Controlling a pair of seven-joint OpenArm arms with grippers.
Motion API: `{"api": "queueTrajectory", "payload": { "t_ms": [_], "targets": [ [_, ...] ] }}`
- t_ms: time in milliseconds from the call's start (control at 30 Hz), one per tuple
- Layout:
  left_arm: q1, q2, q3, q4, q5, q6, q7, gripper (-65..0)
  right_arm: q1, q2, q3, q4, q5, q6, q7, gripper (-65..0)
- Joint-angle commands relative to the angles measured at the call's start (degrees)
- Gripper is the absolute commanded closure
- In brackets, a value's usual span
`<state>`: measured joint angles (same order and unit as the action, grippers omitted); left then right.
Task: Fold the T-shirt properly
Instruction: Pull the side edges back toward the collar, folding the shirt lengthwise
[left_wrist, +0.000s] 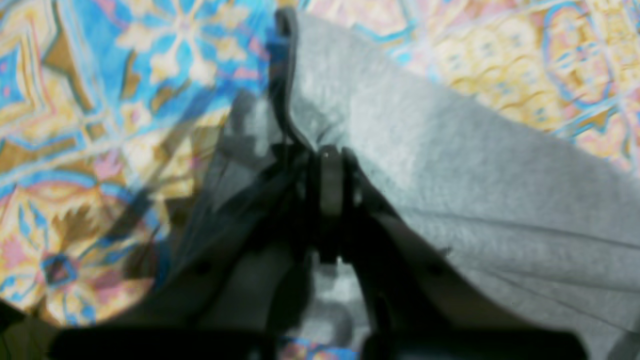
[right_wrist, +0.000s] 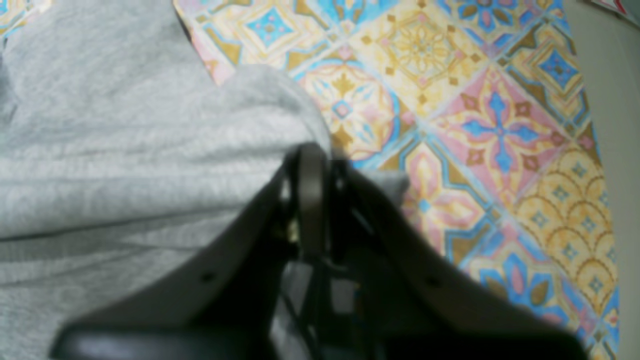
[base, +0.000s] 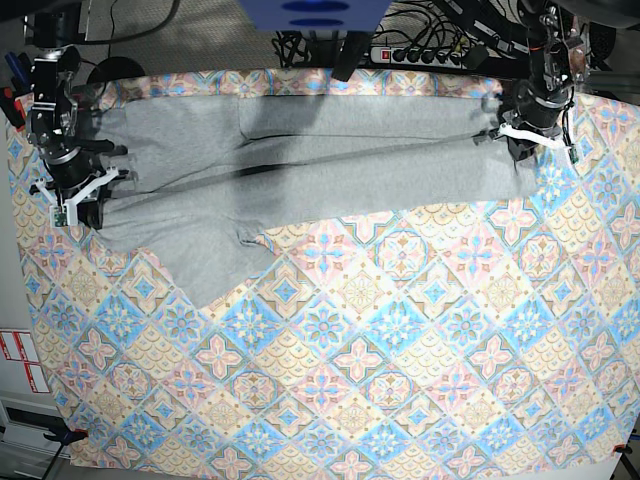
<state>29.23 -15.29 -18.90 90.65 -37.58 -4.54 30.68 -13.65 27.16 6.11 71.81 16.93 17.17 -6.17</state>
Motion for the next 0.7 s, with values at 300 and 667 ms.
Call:
{"api": "queueTrajectory", "payload": {
  "t_ms": [300,667],
  "targets": [
    [-2.99,-2.60,-0.58,-6.74,0.18,0.71,-0.92,-4.7,-0.20,1.28,0.97,1.11,0.61,-0.51,-3.10,-6.7],
    [-3.61,-2.60,-0.40,-6.74,0.09,0.71,-0.92,-15.1,-0.20,1.02,4.31,4.01,0.61,-0.86,-3.98,-17.5]
  ]
}}
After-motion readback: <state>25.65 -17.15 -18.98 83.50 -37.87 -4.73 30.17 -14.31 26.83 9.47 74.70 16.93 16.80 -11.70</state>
